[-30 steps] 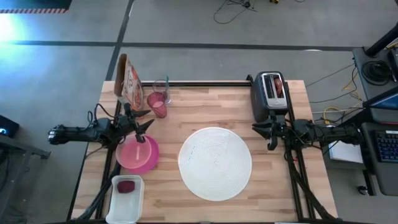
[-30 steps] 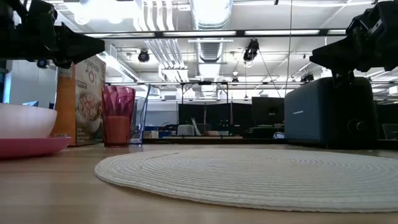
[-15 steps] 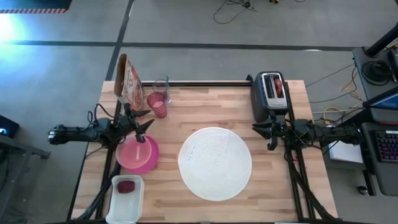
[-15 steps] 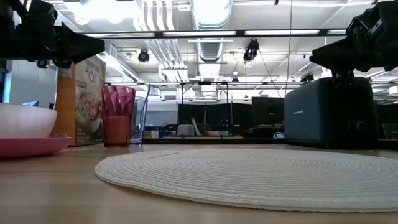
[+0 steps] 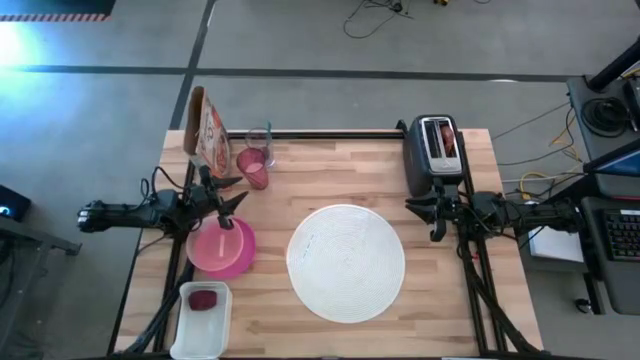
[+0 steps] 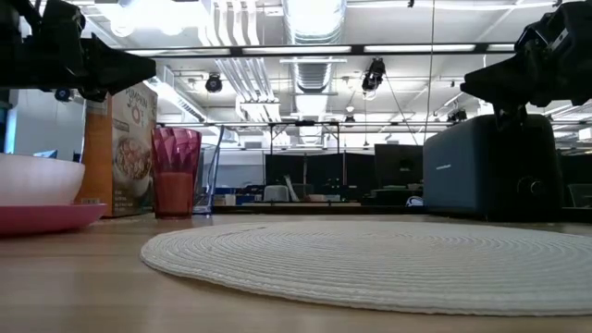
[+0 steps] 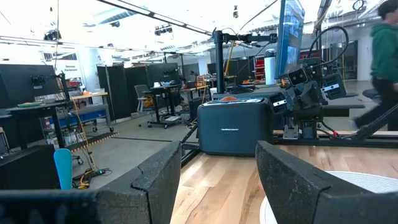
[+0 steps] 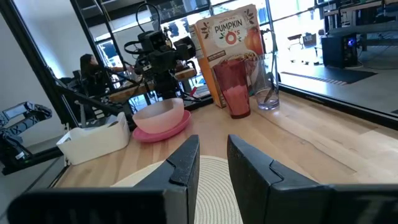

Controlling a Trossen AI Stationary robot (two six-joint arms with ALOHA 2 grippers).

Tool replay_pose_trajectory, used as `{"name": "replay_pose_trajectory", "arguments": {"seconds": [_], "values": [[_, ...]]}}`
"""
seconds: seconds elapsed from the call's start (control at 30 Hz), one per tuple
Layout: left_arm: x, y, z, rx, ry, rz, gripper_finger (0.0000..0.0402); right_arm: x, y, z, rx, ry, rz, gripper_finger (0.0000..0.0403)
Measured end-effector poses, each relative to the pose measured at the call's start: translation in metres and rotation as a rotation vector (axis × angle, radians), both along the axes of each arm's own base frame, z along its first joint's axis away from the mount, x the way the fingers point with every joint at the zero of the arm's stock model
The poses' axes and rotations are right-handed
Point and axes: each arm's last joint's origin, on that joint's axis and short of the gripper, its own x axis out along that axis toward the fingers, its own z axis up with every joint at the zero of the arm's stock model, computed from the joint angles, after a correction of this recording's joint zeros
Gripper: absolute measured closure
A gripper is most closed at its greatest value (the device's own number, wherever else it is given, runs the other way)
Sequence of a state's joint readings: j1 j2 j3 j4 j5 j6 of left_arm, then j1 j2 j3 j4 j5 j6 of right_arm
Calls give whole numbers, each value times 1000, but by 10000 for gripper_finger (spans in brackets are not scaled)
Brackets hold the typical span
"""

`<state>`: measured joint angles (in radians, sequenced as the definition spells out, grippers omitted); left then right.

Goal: Arrange a breakfast setting

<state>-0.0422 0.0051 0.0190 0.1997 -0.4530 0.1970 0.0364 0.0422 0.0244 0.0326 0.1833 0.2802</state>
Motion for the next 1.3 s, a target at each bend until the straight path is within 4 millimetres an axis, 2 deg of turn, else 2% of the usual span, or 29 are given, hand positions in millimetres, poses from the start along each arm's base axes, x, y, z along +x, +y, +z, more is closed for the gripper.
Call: {"name": "replay_pose_trajectory", "arguments": {"seconds": [0.97, 1.17, 1.3], "values": [[0, 0, 0, 0, -1, -2, 210, 0, 0, 0, 0, 0, 0, 330], [1, -2, 1, 13, -9, -75, 210, 0, 0, 0, 0, 0, 0, 330], [1, -2, 1, -58, -33, -90, 210, 0, 0, 0, 0, 0, 0, 330]]}}
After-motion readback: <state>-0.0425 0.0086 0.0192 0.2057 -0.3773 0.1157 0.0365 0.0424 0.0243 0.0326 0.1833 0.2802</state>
